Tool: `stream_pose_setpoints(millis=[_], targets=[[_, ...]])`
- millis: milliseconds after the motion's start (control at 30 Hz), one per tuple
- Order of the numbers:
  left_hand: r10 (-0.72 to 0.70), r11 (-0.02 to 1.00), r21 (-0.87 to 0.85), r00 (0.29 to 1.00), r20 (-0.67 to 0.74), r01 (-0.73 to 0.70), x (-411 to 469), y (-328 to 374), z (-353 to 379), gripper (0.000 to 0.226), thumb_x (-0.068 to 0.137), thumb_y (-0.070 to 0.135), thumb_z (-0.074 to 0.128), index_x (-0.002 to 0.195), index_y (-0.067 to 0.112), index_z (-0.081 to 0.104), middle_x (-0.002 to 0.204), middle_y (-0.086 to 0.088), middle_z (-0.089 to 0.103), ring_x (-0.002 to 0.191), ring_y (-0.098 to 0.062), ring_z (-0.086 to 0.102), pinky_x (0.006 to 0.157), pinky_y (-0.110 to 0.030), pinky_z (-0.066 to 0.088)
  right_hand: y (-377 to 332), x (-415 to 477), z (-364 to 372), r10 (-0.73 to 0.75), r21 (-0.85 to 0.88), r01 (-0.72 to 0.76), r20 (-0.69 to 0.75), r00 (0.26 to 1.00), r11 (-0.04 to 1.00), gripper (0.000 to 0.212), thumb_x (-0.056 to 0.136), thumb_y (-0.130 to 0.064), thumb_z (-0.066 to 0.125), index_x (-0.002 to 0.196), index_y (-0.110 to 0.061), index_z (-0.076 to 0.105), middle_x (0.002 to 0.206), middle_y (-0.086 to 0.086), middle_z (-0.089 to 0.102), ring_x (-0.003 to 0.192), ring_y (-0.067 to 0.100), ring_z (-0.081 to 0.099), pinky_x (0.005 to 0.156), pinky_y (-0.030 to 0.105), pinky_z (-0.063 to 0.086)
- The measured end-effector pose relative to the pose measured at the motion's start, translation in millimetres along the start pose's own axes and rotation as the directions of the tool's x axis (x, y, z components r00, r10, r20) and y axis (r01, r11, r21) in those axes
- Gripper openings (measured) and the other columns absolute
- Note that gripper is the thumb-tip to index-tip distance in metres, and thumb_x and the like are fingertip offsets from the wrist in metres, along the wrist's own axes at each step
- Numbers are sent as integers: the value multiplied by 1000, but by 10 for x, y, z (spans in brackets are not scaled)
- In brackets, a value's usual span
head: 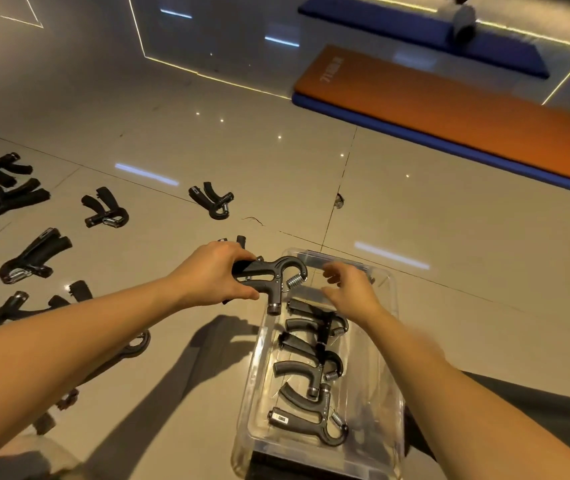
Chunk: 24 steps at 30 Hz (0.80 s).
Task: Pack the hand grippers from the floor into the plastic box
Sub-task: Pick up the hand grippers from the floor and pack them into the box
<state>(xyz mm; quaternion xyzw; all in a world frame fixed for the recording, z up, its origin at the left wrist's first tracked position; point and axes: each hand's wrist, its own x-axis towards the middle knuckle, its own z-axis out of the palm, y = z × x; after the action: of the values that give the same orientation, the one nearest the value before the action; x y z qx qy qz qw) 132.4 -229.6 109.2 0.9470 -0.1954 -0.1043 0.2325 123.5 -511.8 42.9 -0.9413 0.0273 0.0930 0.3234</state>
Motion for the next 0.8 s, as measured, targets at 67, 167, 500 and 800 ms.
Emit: stream_pose_setpoints(millis=[67,167,500,800], targets=[[18,1000,20,1000,-6,-18,46,32,-75,50,74,53,82,115,27,72,92,11,62,81,-8,60,73,-32,54,-255,-12,-227,-20,137,35,-110,994,990,38,90,-25,73,126,-16,65,109,-4,71,101,12,66,95,34,55],[52,998,21,999,-5,-52,113,115,-191,43,72,50,83,107,27,72,89,11,62,71,-6,62,67,-35,57,-664,-95,-450,-137,200,168,-158,978,965,45,88,-41,73,126,-18,66,110,-7,70,99,5,64,89,29,55],[167,986,24,983,-70,-166,-6,239,-174,71,75,44,86,130,31,43,113,4,66,99,-13,66,86,-34,60,-1008,-337,-213,-418,-174,428,91,904,887,68,80,-47,76,140,-25,51,124,-8,59,114,12,52,98,39,49],[178,983,-34,984,7,-178,-5,92,15,63,75,41,84,131,26,57,116,11,63,101,-5,56,86,-19,49,-832,-334,-265,-371,-172,386,116,922,906,52,78,-37,80,126,-25,61,114,-7,66,102,12,60,90,38,54]])
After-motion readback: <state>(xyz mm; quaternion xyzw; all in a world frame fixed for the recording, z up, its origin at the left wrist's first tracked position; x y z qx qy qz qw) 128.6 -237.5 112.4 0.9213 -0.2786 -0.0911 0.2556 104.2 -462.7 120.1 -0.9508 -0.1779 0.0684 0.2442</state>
